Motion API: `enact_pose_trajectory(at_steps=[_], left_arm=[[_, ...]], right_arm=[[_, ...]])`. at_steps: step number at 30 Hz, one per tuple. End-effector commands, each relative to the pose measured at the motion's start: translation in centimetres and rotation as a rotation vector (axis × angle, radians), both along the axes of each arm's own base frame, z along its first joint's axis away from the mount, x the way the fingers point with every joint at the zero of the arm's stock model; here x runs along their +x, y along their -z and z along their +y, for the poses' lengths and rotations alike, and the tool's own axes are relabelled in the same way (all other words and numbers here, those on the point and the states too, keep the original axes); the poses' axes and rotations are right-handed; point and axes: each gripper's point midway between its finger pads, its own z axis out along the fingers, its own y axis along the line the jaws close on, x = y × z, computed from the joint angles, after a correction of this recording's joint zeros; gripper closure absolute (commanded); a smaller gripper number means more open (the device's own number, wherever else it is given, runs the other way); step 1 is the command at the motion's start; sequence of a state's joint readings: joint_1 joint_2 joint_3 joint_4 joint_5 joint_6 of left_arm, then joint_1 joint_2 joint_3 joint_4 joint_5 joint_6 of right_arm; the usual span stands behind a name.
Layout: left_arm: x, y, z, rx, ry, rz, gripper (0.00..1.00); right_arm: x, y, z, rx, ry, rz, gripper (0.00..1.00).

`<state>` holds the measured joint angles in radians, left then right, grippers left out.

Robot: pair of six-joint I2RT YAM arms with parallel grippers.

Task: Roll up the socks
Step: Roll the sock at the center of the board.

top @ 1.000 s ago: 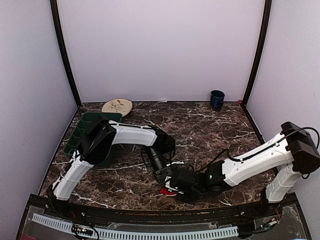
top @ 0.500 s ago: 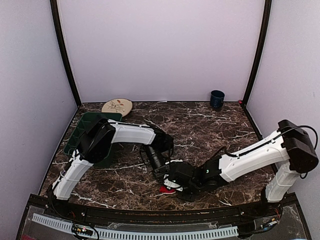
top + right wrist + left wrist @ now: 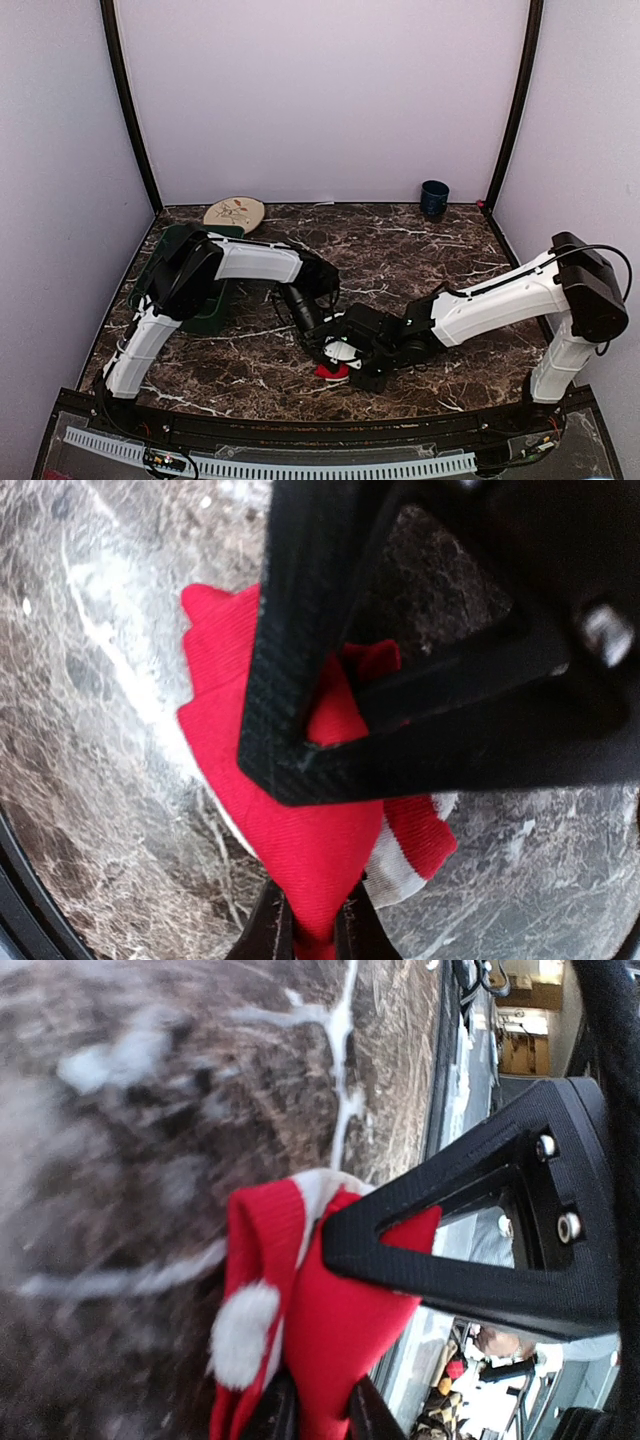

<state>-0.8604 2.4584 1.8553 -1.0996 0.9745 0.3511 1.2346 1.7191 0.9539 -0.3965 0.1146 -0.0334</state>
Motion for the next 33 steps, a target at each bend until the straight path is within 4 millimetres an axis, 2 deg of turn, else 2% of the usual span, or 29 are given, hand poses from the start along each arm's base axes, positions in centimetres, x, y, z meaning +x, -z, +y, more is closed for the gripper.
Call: enact_pose_trajectory(at_steps=[1, 13, 17, 29, 31, 33], left_arm=[[3.6, 2.1, 2.5, 0.088, -0.039, -0.186, 0.78], [5.9, 0.0, 4.2, 0.045, -0.136, -0.277, 0.75], [6.9, -0.9, 4.8, 0.019, -0.183, -0.307, 0.72], [10.3, -1.0, 8.9, 0.071, -0.305, -0.564, 0.69], [10.6, -1.3, 9.3, 0.061, -0.322, -0.625, 0.69], [11.0, -2.5, 9.4, 0.016, -0.348, -0.725, 0.68]], right_arm=[[-0.4, 0.9, -0.5, -0.018, 0.007, 0.108, 0.99], [0.6, 0.0, 0.7, 0.029, 0.070, 0.255, 0.99], [0.2, 0.1, 1.0, 0.029, 0.073, 0.307, 0.99], [-0.1, -0.1, 2.2, 0.082, 0.099, 0.435, 0.99], [0.0, -0.2, 2.2, 0.084, 0.110, 0.465, 0.99], [0.7, -0.8, 2.8, 0.107, 0.123, 0.501, 0.99]])
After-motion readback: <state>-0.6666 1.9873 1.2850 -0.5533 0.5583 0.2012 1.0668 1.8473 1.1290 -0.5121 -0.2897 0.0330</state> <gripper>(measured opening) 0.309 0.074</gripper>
